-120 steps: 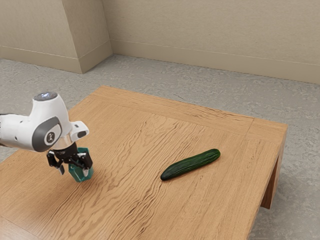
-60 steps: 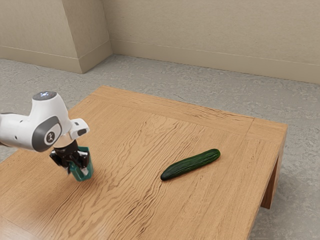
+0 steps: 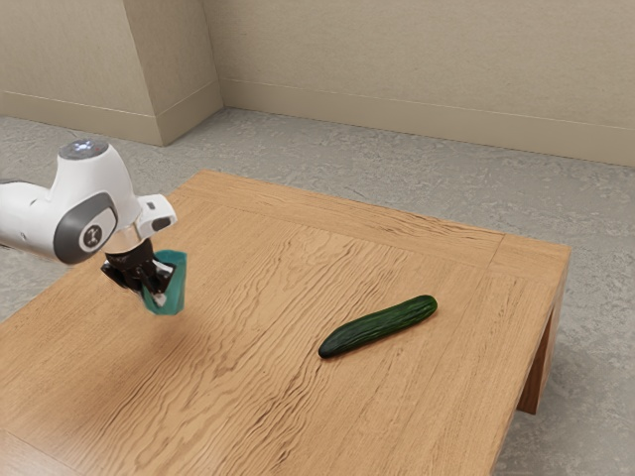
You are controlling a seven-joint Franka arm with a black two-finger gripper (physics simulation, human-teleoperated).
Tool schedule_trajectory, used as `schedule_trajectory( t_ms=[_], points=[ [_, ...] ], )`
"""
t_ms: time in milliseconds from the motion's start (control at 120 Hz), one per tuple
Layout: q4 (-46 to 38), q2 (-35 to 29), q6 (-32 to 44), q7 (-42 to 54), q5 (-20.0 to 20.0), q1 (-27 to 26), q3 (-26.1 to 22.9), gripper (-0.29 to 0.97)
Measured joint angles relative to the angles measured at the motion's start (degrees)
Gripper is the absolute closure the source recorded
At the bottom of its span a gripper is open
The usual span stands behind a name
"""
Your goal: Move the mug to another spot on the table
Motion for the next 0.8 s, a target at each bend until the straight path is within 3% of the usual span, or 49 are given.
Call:
schedule_trajectory(
  t_ms=[267,308,425,800],
  points=[
    [2.8,4.0,3.9,-2.5,0.8,0.6,-6.1,0.77],
    [3.3,5.3,4.7,-2.8,0.2,-3.0,-3.8,0.77],
    [3.8,8.4,7.3,-3.7,-1.8,-5.8,-4.6,0.77],
    [5.2,17.6,18.7,-4.5,-6.4,-5.9,-6.4,0.77]
  ],
)
